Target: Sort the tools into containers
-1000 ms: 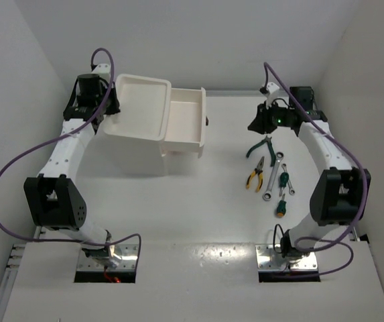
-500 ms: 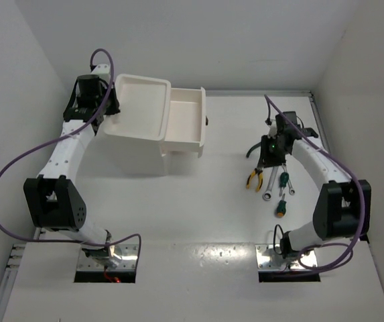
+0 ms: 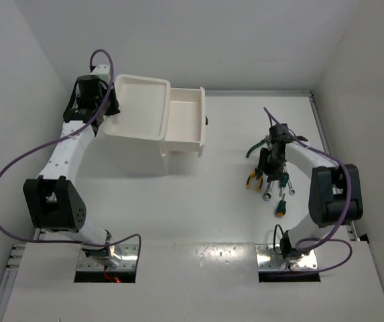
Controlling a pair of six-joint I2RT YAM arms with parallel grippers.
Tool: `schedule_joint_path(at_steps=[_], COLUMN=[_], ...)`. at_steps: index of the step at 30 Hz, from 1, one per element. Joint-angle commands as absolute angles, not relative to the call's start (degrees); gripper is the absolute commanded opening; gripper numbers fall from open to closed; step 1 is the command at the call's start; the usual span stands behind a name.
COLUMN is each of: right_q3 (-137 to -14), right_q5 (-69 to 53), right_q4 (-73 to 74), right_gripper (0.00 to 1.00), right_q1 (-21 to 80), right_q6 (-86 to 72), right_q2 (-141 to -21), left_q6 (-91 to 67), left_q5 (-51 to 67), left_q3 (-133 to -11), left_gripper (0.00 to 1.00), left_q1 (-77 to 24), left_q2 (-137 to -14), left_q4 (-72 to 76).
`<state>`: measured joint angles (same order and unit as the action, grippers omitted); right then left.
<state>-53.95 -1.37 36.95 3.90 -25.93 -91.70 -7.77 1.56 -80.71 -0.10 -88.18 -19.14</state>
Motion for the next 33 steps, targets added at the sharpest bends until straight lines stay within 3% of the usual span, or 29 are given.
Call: schedule_joint_path(at_steps=[1,11,14,15,16,26,33], right_q3=[-55.2,-55.9,-55.4,-55.4,-56.1,-73.4,-105.8], right_q5=[-0.4,1.4,1.4,2.0,2.0,0.6,-7.6], right_q4=[33.0,29.9,29.2,29.2,29.2,37.5,48.7], right_gripper=[0.44,0.35,0.19,0.06,0.01,0.00,0.00], right_q1=[3.8,3.8,3.8,3.8,3.8,4.5,5.0], right_q6=[-26.5,-25.3,-24.8,-24.8,-24.8,-20.0,-12.4], right_q2=[-94.3,-99.3,-99.9,-99.9,-99.9,-91.0,-95.6], left_q6=[-11.9,-11.9,-11.3,-11.3,-11.3,-11.3,-11.3], left_q5=[1.5,1.5,1.5,1.5,1.5,2.0,2.5], left_q3=[-77.1,-77.1,-77.1,-76.6,-76.6,-76.0,-76.0], left_gripper=[0.00,0.00,0.00,0.00,0.00,0.00,0.00], left_q1=[-0.5,-0.5,-0.5,-0.5,-0.5,-0.5,-0.5], left_q2=[-88.5,-88.5,-88.5,-88.5,-88.5,-88.0,-88.0], left_q4=[-30.2,-30.2,-30.2,-30.2,-30.2,-30.2,-30.2])
